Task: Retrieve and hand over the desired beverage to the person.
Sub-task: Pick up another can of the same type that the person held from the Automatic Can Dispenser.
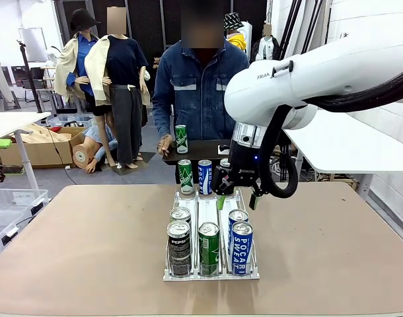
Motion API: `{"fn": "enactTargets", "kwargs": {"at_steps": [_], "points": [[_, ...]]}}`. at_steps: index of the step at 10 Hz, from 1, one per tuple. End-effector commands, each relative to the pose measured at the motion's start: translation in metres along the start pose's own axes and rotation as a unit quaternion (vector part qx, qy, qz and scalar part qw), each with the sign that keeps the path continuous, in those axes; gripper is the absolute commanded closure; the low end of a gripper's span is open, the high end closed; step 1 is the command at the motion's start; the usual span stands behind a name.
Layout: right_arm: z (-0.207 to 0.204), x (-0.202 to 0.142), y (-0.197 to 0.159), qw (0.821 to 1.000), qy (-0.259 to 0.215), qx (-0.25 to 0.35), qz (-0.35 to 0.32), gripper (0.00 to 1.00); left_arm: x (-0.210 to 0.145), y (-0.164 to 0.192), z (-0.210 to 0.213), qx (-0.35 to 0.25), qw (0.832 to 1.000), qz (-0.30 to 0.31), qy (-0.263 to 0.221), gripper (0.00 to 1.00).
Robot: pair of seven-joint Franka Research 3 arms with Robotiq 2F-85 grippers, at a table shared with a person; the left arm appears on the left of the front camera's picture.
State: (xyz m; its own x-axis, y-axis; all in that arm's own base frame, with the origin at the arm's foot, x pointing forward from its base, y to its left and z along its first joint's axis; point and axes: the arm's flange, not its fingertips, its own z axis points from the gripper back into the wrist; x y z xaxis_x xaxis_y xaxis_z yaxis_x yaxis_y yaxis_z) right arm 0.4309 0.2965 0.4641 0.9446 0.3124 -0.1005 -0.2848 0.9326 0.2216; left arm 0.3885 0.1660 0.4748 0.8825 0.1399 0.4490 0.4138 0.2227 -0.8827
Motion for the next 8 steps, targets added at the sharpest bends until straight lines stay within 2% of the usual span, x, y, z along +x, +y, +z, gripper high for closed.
{"fn": "enactTargets", "kwargs": {"at_steps": [1,4,8], "points": [[-0.014,-0.016,0.002,0.999,-0.016,-0.029,-0.016,0.00,-0.001,-0.001,0.002,-0.001,1.000,-0.002,-0.002,0.00],[-0.027,-0.031,0.001,0.999,-0.009,-0.046,-0.014,0.00,-0.001,-0.001,0.002,-0.001,1.000,-0.002,-0.002,0.00],[-0.036,-0.023,0.001,0.996,-0.006,-0.091,-0.021,0.00,-0.001,-0.001,0.002,-0.001,1.000,-0.002,-0.002,0.00]]}}
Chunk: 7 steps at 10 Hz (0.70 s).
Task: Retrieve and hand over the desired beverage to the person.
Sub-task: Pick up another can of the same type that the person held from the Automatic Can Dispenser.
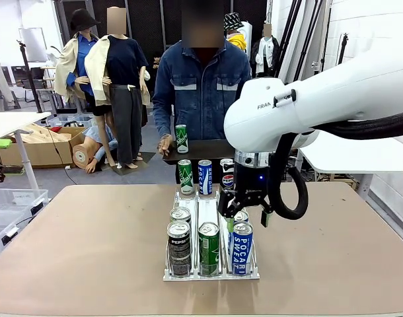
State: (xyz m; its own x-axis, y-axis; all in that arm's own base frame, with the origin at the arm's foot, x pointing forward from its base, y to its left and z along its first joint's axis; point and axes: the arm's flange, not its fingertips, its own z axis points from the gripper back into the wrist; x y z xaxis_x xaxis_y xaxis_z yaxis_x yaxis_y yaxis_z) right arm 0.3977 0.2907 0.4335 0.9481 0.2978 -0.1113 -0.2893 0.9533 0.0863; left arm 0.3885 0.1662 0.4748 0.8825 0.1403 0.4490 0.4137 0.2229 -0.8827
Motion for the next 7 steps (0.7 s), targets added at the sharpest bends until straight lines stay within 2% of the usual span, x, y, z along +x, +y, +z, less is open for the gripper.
{"fn": "enactTargets", "kwargs": {"at_steps": [1,7], "points": [[-0.001,0.011,0.005,0.999,-0.014,-0.032,-0.011,0.00,-0.001,-0.001,0.001,-0.001,1.000,-0.002,-0.002,0.00],[-0.014,0.017,0.012,0.999,-0.006,-0.035,0.011,0.00,-0.001,-0.001,0.001,-0.001,1.000,-0.002,-0.002,0.00]]}}
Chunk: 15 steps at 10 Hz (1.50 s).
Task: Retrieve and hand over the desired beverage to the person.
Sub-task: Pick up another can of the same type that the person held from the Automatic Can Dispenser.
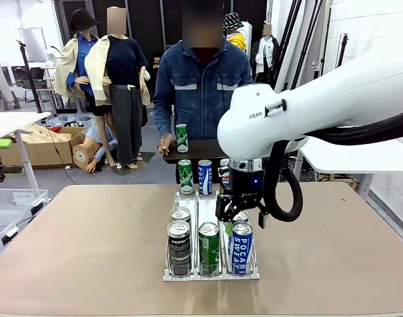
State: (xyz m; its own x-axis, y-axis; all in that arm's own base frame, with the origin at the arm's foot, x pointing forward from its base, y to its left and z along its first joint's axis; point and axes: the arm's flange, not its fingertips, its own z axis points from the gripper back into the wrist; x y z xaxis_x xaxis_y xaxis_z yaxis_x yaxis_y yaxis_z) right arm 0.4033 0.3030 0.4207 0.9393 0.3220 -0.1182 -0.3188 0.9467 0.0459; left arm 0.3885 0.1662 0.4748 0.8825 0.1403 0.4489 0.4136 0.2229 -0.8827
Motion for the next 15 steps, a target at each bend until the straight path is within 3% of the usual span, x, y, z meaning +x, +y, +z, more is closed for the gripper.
{"fn": "enactTargets", "kwargs": {"at_steps": [1,9,15], "points": [[-0.003,0.008,0.003,1.000,-0.011,-0.017,-0.006,0.00,-0.001,-0.001,0.001,-0.001,1.000,-0.002,-0.002,0.00],[-0.016,0.010,0.001,1.000,-0.025,-0.015,-0.012,0.00,-0.001,-0.001,0.001,-0.001,1.000,-0.002,-0.002,0.00],[-0.022,0.008,0.004,1.000,-0.007,-0.004,-0.015,0.00,-0.001,-0.001,0.001,-0.001,1.000,-0.002,-0.002,0.00]]}}
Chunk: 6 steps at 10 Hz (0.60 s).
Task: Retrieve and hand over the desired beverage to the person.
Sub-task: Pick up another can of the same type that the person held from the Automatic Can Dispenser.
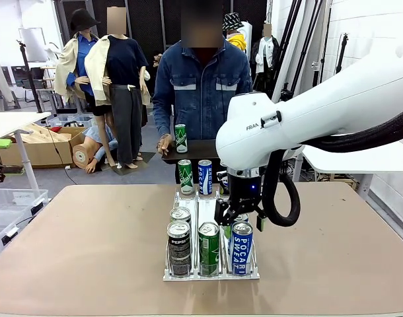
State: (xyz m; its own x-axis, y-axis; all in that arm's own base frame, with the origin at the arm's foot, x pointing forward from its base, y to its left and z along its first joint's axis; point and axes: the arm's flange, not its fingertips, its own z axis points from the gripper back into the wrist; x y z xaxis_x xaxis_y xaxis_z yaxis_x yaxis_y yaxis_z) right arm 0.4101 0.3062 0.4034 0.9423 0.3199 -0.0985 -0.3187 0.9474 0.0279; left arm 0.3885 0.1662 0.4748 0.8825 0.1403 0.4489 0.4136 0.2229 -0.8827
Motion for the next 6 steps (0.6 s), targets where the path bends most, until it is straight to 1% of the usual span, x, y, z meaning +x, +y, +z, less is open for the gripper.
{"fn": "enactTargets", "kwargs": {"at_steps": [1,2,3,4,6], "points": [[-0.0057,-0.0023,0.0043,1.000,0.001,0.003,-0.015,0.00,-0.0010,-0.0009,0.0014,-0.001,1.000,-0.002,-0.002,0.00],[-0.0060,-0.0024,0.0036,1.000,0.002,0.004,-0.017,0.00,-0.0010,-0.0009,0.0014,-0.001,1.000,-0.002,-0.002,0.00],[-0.0069,-0.0029,0.0039,1.000,0.004,0.003,-0.019,0.03,-0.0010,-0.0009,0.0014,-0.001,1.000,-0.002,-0.002,0.00],[-0.0074,-0.0042,0.0044,1.000,0.003,0.003,-0.021,0.08,-0.0010,-0.0009,0.0014,-0.001,1.000,-0.002,-0.002,0.00],[-0.0080,-0.0043,0.0037,1.000,0.005,0.005,-0.020,0.23,-0.0010,-0.0009,0.0014,-0.001,1.000,-0.002,-0.002,0.00]]}}
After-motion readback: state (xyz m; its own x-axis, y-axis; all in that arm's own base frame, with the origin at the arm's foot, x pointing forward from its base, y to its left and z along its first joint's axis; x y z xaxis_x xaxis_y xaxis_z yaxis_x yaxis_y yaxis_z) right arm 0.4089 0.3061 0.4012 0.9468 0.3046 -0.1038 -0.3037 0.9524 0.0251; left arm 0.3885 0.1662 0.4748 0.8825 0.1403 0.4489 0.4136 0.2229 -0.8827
